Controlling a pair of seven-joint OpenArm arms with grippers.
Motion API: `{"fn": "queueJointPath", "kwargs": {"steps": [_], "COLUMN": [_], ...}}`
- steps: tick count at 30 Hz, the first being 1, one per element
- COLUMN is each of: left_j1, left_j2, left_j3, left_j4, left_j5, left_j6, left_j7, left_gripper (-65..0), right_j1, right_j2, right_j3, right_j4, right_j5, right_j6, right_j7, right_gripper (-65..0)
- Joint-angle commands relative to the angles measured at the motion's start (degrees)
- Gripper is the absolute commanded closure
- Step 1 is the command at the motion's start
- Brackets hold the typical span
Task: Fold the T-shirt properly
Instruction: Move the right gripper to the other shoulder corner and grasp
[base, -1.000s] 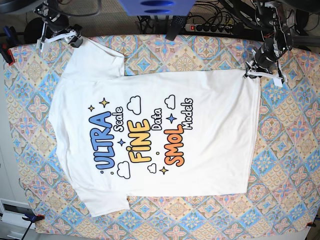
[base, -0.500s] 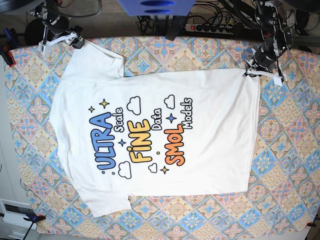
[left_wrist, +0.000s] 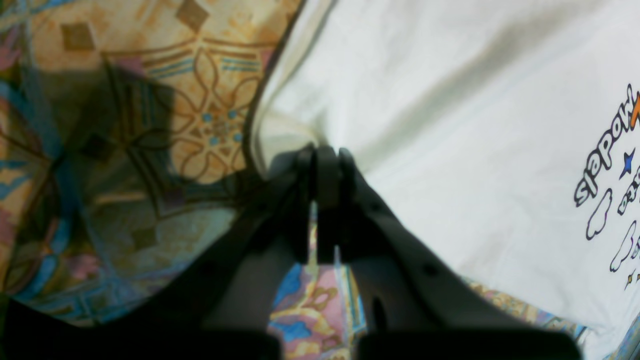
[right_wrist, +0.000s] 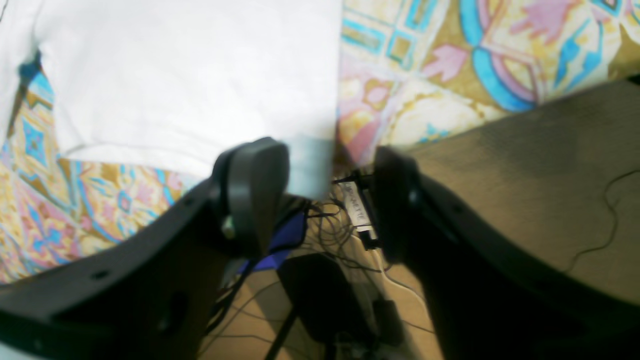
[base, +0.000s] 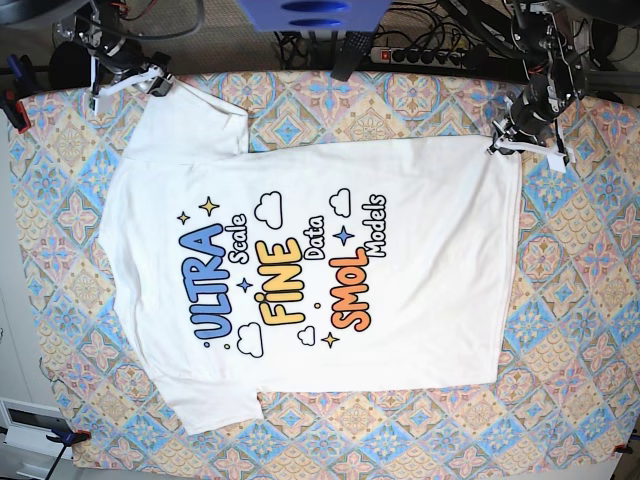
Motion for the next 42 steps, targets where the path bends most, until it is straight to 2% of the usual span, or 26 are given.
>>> {"fn": "queueJointPath", "kwargs": {"steps": [1,11,21,39,42], "left_j1": [0.0,0.0,-0.1,-0.1,-0.1], "left_j2": [-0.6,-0.6,-0.6,-0.5,-0.5], "left_j3": [-0.2,-0.2,-0.2,-0.2,-0.2], "left_j4": [0.6,0.6,0.5,0.5,0.5], "left_j5": [0.0,0.2,0.2,0.2,0.2], "left_j6": [-0.1,-0.1,-0.1,-0.1,-0.1], "left_j7": [-0.1,-0.2,-0.2,-0.2,-0.2], "left_gripper": [0.0,0.0,0.0,0.0,0.0], "right_j1": [2.4,1.4,-0.4,-0.1,-0.3], "right_j2": [-1.1,-1.1,-0.8,-0.8,-0.8], "right_j3": [-2.6,-5.4,-3.4,-2.8,-0.9], "right_j4": [-0.1,5.4,9.5,7.4,6.1], "right_j5": [4.3,4.3,4.3,4.1,4.1], "right_j6": [4.1,4.1,4.1,4.1,4.1], "right_j7": [2.0,2.0,2.0,2.0,2.0], "right_gripper": [-30.3,-30.3,-30.3,-30.3,-30.3]}}
